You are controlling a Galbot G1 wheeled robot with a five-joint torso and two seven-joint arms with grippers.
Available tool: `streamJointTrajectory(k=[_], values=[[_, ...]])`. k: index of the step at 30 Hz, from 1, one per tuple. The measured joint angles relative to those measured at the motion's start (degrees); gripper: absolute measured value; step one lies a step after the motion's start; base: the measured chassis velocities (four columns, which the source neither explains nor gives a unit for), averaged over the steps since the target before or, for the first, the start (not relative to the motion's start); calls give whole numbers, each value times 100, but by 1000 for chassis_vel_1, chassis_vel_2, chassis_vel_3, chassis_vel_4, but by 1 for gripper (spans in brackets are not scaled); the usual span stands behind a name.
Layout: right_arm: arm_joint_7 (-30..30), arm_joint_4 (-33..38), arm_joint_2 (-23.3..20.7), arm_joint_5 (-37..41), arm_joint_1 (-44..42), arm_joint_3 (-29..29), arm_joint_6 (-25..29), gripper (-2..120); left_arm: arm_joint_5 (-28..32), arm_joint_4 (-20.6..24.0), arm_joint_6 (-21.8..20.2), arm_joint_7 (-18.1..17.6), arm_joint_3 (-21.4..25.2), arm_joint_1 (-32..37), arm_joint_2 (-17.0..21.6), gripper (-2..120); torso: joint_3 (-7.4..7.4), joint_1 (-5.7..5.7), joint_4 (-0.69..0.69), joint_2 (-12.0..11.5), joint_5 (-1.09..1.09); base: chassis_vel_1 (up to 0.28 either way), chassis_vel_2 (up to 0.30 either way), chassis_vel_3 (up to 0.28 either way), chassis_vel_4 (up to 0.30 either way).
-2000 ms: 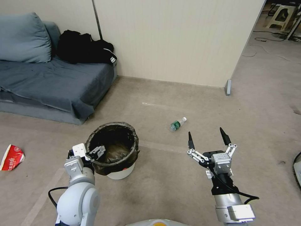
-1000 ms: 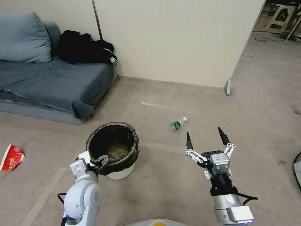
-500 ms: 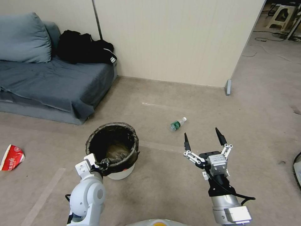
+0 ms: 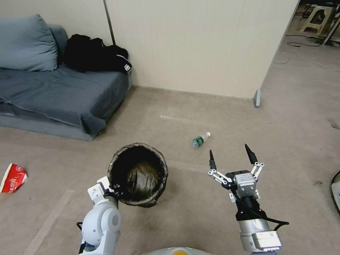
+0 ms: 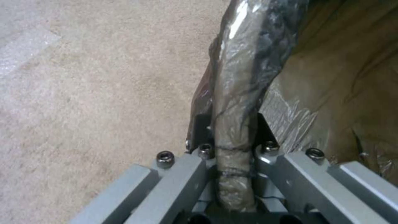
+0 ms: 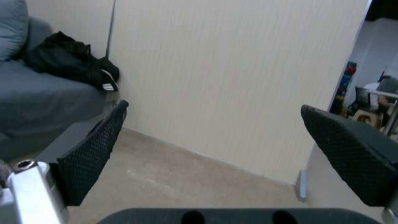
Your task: Pick up the trash bin, then pick up the garbage from the floor and place it into the trash bin.
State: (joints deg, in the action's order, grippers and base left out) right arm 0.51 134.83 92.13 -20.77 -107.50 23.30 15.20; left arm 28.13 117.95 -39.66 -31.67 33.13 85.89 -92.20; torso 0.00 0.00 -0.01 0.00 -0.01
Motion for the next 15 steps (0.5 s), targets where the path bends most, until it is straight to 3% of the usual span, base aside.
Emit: streamJointTrajectory(k=[11,15], values=[[-33,-16,1,-92,12,-12,220,100,-134,47,84,151,-66,89,3,1,0,0,1,0,1,0,0,0,0],[-43,-14,0,-91,12,-15,235,100,-286,285,238,306,-135,194,7,0,1,0,2,0,2,0,0,0,0]])
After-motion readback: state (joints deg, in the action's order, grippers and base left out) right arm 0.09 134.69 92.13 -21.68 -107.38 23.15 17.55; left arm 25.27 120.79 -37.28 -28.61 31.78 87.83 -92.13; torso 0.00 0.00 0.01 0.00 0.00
